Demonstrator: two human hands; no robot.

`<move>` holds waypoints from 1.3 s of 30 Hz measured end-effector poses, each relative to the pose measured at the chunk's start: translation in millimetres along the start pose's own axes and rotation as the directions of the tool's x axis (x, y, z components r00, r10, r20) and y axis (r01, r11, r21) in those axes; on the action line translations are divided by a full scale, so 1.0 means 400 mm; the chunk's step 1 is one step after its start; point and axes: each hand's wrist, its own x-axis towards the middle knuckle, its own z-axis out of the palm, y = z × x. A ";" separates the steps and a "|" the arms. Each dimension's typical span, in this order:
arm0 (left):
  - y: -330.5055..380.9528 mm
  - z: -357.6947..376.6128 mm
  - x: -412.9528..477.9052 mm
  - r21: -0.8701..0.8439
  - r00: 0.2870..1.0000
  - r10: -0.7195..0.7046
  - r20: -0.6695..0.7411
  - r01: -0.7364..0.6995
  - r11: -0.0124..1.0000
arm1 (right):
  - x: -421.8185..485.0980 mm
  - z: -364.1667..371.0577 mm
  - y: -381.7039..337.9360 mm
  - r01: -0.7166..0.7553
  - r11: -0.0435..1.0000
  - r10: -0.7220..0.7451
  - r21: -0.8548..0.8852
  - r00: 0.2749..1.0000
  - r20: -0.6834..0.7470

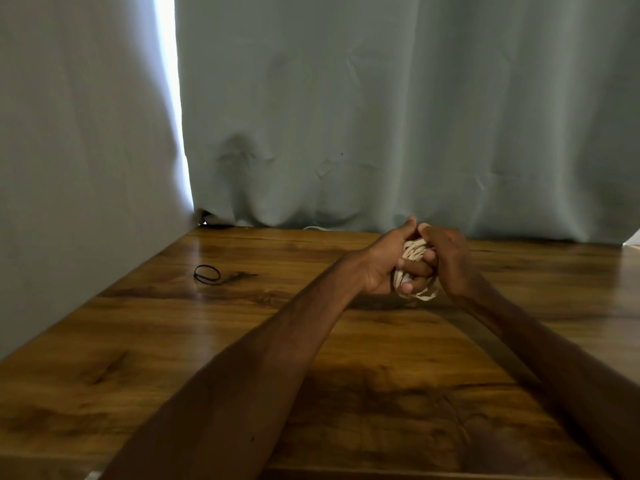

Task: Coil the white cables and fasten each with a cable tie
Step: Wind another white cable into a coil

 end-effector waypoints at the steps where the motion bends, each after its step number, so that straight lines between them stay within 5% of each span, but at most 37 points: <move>1: -0.001 0.005 0.004 -0.006 1.000 -0.001 -0.008 0.001 1.000 | 0.001 -0.003 0.006 0.018 0.999 -0.019 -0.032 0.999 -0.029; 6: -0.013 0.028 0.037 -0.030 0.971 0.040 -0.238 -0.048 0.998 | 0.009 0.002 0.032 0.068 0.975 -0.099 -0.213 0.985 -0.143; 14: -0.033 0.056 0.074 0.300 0.759 0.278 -0.589 -0.114 0.947 | 0.016 0.011 0.041 0.156 0.914 -0.239 -0.374 0.953 -0.188; 23: -0.030 0.054 0.055 0.304 0.701 0.268 -0.661 -0.077 0.950 | 0.012 0.031 0.040 0.105 0.861 -0.239 -0.497 0.948 -0.213; 32: -0.028 0.062 0.060 0.503 0.461 0.461 -0.758 -0.037 0.863 | 0.015 0.045 0.039 0.040 0.852 -0.217 -0.522 0.934 -0.283; 39: -0.027 0.064 0.066 0.556 0.390 0.505 -0.770 0.025 0.831 | 0.009 0.044 0.037 0.007 0.824 -0.200 -0.567 0.939 -0.280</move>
